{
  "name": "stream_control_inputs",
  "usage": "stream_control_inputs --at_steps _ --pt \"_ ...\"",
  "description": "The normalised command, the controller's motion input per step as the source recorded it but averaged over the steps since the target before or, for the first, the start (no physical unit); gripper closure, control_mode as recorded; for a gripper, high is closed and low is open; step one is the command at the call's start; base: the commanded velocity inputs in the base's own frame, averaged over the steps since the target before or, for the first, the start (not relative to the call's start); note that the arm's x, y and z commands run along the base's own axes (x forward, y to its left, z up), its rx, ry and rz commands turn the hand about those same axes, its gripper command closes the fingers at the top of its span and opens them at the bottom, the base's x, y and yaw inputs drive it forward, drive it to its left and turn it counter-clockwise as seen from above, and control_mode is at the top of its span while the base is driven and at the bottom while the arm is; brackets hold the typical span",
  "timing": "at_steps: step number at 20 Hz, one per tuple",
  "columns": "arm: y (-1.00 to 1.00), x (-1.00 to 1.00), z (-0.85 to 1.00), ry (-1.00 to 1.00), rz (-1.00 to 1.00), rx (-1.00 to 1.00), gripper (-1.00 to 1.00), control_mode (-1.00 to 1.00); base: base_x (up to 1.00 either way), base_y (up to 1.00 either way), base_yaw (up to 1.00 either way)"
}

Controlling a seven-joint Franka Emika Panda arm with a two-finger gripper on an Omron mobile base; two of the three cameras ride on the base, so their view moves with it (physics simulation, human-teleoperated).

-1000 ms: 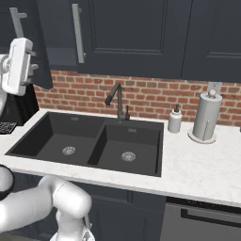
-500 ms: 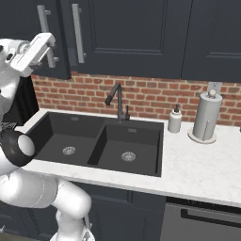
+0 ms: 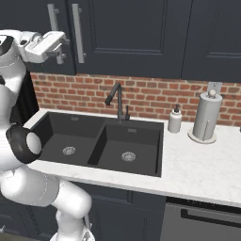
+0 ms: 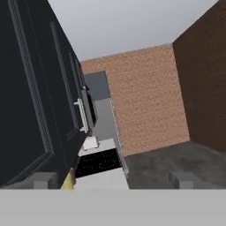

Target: Pick the honey bottle and place it on the digital scale for weighing, and close the cabinet.

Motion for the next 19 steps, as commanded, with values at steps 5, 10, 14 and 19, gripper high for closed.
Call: stream_control_inputs --at_steps 5,10,14,19 --pt "-0.23 0.94 -0.35 0.01 0.21 0.01 -1.0 -1.0 0.0 0.0 0.0" --pt "0.15 1.0 -0.22 0.07 0.09 0.0 -1.0 -1.0 0.0 0.0 0.0" --pt "0.67 1.0 -0.03 0.12 0.0 -0.03 -1.0 -1.0 0.0 0.0 0.0" --pt "0.65 1.0 -0.04 0.09 -0.01 -0.07 -1.0 -1.0 0.0 0.0 0.0"
